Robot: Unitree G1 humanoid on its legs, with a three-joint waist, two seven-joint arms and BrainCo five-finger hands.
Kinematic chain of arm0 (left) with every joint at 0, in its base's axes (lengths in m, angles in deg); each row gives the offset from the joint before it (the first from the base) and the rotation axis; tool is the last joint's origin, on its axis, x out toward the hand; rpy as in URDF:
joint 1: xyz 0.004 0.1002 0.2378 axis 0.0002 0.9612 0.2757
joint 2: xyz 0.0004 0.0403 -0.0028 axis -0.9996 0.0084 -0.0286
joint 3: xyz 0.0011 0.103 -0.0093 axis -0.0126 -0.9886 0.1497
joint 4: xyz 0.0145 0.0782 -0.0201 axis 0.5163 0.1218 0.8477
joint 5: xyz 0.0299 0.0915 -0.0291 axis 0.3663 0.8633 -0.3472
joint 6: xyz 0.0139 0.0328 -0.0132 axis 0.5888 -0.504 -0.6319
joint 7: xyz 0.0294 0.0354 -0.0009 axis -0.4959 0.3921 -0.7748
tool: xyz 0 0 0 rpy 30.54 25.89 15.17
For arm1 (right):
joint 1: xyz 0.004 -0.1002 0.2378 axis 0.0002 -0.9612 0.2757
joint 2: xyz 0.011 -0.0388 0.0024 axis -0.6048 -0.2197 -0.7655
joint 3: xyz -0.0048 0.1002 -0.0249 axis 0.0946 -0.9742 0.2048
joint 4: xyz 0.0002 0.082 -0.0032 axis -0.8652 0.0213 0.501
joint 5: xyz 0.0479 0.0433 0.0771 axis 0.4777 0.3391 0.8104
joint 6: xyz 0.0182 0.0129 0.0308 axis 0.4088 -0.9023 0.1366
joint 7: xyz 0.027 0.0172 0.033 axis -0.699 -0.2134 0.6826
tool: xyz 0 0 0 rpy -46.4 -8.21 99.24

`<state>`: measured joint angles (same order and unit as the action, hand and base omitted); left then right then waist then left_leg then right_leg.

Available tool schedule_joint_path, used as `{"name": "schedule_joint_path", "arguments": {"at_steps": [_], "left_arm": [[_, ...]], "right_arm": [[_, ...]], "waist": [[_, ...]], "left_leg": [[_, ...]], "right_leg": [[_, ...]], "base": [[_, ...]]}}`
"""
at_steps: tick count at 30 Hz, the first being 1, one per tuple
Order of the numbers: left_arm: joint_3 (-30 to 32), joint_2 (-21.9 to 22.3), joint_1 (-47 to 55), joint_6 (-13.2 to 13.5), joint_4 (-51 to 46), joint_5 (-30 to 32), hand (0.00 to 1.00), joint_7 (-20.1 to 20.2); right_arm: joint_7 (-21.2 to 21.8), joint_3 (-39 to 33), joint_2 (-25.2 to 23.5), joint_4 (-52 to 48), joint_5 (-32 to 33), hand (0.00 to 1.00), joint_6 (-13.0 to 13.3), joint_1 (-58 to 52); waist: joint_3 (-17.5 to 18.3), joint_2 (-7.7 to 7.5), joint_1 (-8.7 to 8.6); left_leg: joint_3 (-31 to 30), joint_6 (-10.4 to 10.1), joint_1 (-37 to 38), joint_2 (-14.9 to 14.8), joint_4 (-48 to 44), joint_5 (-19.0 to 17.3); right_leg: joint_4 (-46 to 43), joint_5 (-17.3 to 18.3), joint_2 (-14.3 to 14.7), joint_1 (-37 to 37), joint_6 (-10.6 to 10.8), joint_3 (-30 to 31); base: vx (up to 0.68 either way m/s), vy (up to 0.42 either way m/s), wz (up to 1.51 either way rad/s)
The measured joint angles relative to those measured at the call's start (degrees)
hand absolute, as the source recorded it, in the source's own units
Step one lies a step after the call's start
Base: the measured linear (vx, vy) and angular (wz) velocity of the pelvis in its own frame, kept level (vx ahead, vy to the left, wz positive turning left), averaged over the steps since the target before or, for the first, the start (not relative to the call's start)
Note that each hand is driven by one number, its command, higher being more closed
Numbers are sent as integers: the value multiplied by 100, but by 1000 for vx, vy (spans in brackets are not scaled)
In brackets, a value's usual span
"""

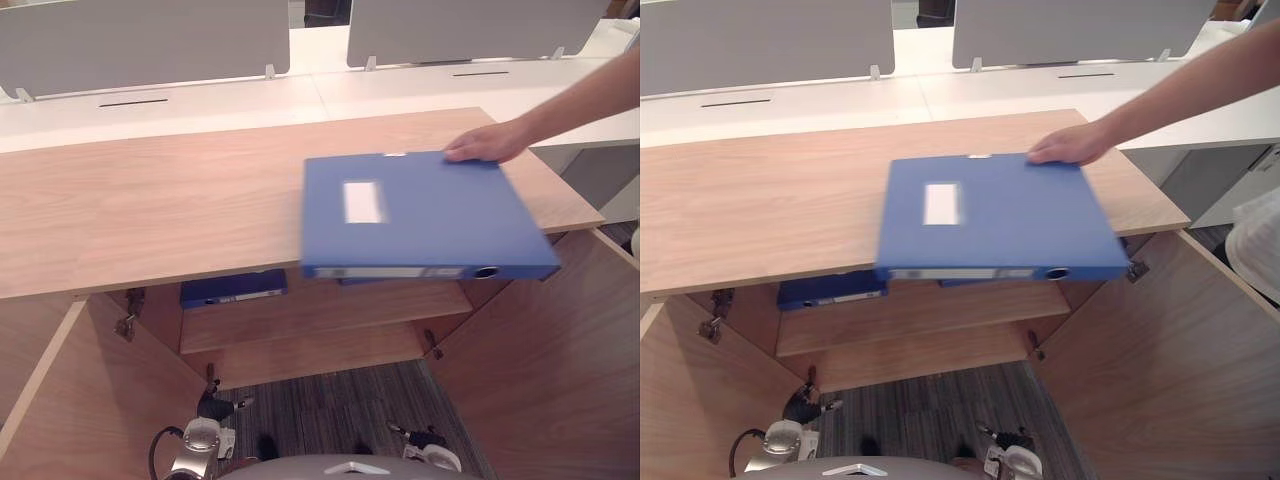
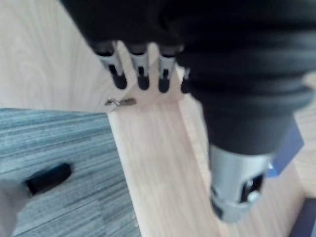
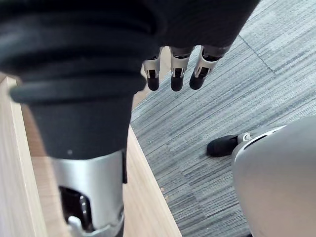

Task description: Walk over to the cabinet, pick up the folder, carry it to the office cabinet, place the folder inside the office cabinet, then close the office cabinet door

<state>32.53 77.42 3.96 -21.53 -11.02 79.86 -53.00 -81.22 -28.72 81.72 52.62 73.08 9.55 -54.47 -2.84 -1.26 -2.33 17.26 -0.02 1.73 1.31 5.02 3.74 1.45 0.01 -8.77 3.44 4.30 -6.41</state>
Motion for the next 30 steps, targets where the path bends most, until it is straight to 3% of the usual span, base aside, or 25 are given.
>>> {"name": "schedule_joint_path", "arguments": {"at_steps": [21,24,26,28,30], "left_arm": [[-190,-25,-49,18,-354,18,0,12],[-375,-28,-44,35,-827,23,0,16],[-510,-74,213,43,-1640,23,0,16],[-650,-163,741,277,-2861,18,0,175],[-669,-219,1077,484,-3402,21,0,311]], "right_arm": [[-1,2,-19,-16,-11,0,19,25],[0,27,-33,-12,-22,0,19,14],[1,72,-33,-12,-35,0,19,13],[4,78,-28,-13,-66,0,19,13],[4,82,-26,-16,-67,0,20,22]], "waist": [[-19,-21,-102],[-27,-32,-98],[-32,-31,-99],[-35,-31,-80],[-36,-29,-12]], "left_leg": [[69,-51,113,4,-1,-151],[64,-52,112,5,0,-157],[42,-46,111,16,-1,-155],[-7,-4,110,36,-1,-133],[-40,2,111,47,-2,-137]], "right_leg": [[-5,114,2,57,-56,88],[-10,128,1,57,-55,84],[-30,148,-10,55,-50,69],[-69,183,-31,57,-26,21],[-90,199,-45,67,-1,-32]], "base": [[13,-2,-2],[0,0,0],[8,-3,2],[31,-5,9],[32,-7,11]]}}
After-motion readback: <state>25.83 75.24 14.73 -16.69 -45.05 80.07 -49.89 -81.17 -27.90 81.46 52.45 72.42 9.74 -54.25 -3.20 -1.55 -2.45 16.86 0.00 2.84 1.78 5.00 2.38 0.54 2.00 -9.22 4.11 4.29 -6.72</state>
